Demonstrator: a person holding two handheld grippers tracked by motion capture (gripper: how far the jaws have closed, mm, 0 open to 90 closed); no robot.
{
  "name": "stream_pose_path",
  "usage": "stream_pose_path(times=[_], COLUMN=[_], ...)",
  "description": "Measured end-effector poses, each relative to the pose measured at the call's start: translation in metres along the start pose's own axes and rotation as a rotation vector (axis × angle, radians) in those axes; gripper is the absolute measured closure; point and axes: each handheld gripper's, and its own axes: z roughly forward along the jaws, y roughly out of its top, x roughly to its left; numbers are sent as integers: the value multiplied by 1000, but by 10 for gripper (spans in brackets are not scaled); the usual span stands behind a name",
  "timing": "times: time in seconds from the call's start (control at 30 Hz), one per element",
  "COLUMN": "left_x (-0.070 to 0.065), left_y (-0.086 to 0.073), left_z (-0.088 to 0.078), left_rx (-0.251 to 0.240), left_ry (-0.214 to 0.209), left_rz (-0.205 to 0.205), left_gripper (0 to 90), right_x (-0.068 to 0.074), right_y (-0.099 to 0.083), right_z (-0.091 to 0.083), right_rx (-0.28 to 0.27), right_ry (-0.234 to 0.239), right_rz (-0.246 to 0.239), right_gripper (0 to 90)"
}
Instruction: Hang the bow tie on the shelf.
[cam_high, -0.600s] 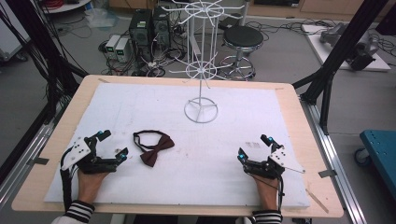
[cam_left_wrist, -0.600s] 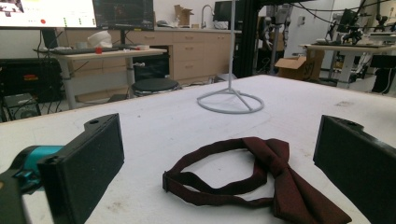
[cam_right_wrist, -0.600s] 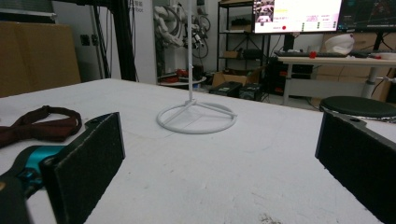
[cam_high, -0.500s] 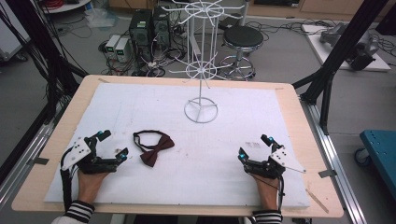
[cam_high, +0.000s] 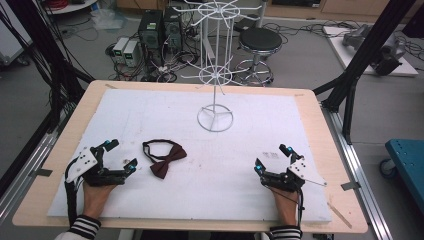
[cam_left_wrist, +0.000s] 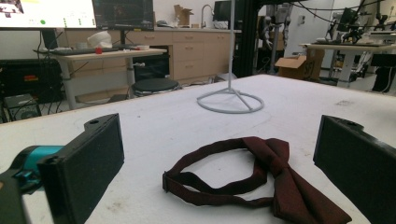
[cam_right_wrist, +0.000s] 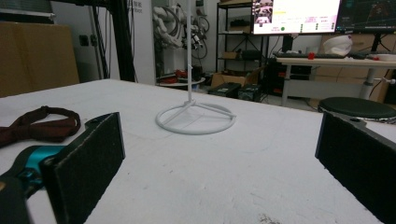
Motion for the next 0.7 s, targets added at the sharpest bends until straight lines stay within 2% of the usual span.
stream_pose_path(times=[0.17, 0.23, 0.4, 0.5, 0.53, 0.57, 0.6, 0.7], left_x=[0, 1, 0, -1, -3, -4, -4, -9], left_y=[0, 2, 12, 21, 27, 30, 30, 40], left_z=[0, 0, -1, 3, 7, 10, 10, 19], left_rx=[1, 28, 46, 99, 135, 159, 159, 247], left_ry=[-1, 6, -7, -38, -76, -95, -95, -129], left_rz=[-5, 6, 4, 16, 17, 25, 25, 98], left_gripper=[22, 22, 22, 22, 22, 22, 22, 22], right_x=[0, 1, 1, 1, 1, 1, 1, 1], right_y=[0, 0, 0, 0, 0, 0, 0, 0], right_z=[0, 0, 0, 0, 0, 0, 0, 0], right_rx=[2, 4, 2, 1, 2, 3, 2, 1], right_ry=[-1, -1, 0, -1, -1, -2, -2, -1], right_rz=[-1, 1, -3, -2, 0, -1, -2, -5], right_gripper=[6, 6, 6, 6, 6, 6, 6, 6])
